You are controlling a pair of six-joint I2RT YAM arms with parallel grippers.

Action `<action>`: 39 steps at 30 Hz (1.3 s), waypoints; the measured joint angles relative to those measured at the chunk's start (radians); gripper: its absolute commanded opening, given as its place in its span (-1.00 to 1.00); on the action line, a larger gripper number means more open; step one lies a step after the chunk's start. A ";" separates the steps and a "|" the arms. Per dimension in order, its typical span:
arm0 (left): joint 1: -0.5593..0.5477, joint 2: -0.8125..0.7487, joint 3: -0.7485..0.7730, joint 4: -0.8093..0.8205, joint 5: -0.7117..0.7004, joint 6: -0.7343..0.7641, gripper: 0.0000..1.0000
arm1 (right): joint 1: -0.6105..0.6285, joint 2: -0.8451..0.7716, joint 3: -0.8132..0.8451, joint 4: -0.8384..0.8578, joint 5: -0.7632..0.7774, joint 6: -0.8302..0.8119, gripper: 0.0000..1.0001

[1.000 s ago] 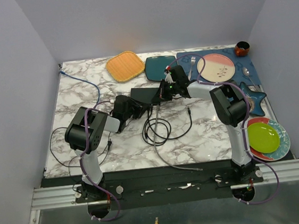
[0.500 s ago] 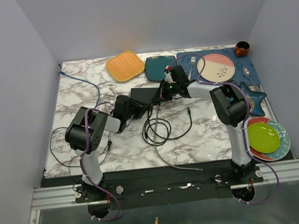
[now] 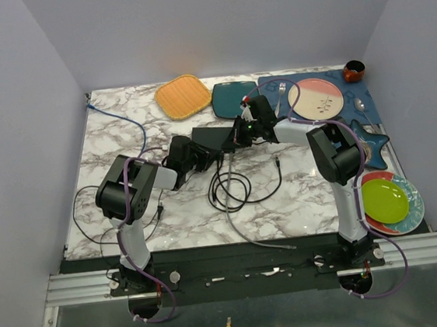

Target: Pull the plug from the switch port

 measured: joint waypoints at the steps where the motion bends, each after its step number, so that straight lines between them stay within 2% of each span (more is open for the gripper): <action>1: 0.000 0.003 0.009 -0.010 0.000 0.000 -0.23 | 0.000 0.000 0.000 0.000 0.000 0.000 -0.99; 3: -0.002 0.007 0.022 -0.029 0.000 0.002 -0.35 | -0.002 0.000 0.000 0.000 0.000 0.000 -0.99; 11: -0.003 0.014 0.034 -0.032 0.001 -0.002 -0.61 | -0.003 0.000 0.000 -0.012 0.000 -0.001 -0.99; 15: -0.002 0.014 0.032 -0.026 0.003 -0.002 -0.88 | -0.003 0.000 -0.001 -0.016 0.000 -0.001 -0.99; 18: -0.002 0.014 0.027 -0.018 0.004 -0.005 -1.00 | -0.003 0.000 -0.004 -0.015 0.000 -0.001 -0.99; 31: 0.013 0.014 -0.010 0.058 0.005 -0.004 -1.00 | -0.002 -0.050 -0.084 -0.032 0.071 -0.032 -0.99; 32: 0.014 0.014 -0.010 0.059 0.005 -0.004 -1.00 | -0.002 -0.052 -0.086 -0.032 0.073 -0.032 -0.99; 39: 0.040 0.002 -0.049 0.044 0.015 0.011 -0.21 | -0.002 -0.087 -0.095 -0.044 0.103 -0.037 -0.99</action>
